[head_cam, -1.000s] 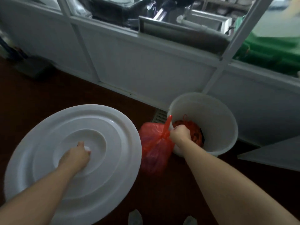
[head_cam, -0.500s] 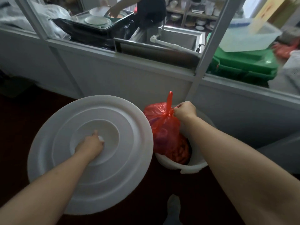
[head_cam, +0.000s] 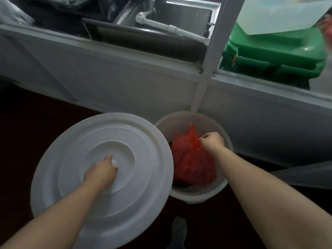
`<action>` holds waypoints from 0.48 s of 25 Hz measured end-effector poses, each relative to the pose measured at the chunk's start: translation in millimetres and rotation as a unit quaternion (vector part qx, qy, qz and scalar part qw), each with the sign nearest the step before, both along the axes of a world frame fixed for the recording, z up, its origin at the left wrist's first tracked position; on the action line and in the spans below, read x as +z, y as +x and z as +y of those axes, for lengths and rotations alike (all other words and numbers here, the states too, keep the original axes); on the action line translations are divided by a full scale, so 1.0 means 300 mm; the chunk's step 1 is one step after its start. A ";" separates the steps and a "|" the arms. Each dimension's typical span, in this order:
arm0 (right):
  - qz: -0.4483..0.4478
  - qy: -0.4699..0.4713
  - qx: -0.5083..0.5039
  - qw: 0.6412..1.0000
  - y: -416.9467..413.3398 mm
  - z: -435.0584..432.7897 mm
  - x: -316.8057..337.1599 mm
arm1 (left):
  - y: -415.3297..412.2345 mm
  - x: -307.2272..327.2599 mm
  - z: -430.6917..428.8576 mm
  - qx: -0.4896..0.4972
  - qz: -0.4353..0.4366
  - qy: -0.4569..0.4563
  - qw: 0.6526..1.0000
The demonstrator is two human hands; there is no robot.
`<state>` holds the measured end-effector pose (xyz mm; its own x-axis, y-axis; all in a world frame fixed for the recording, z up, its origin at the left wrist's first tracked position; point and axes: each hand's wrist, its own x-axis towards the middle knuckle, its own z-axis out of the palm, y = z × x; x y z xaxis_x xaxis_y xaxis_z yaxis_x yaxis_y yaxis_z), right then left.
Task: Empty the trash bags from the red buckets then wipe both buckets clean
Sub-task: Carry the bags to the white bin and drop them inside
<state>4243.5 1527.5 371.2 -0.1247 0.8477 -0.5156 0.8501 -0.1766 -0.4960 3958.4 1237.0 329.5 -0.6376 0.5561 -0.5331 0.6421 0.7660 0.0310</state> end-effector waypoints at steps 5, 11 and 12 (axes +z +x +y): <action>0.000 -0.045 0.014 0.999 0.098 0.090 -0.089 | 0.029 -0.040 0.093 -0.012 0.010 -0.017 1.000; -0.006 -0.064 0.000 0.998 0.148 0.100 -0.162 | 0.059 -0.090 0.213 -0.014 -0.012 -0.032 0.999; -0.007 -0.065 -0.002 0.998 0.154 0.100 -0.165 | 0.064 -0.096 0.239 -0.021 -0.017 -0.032 0.999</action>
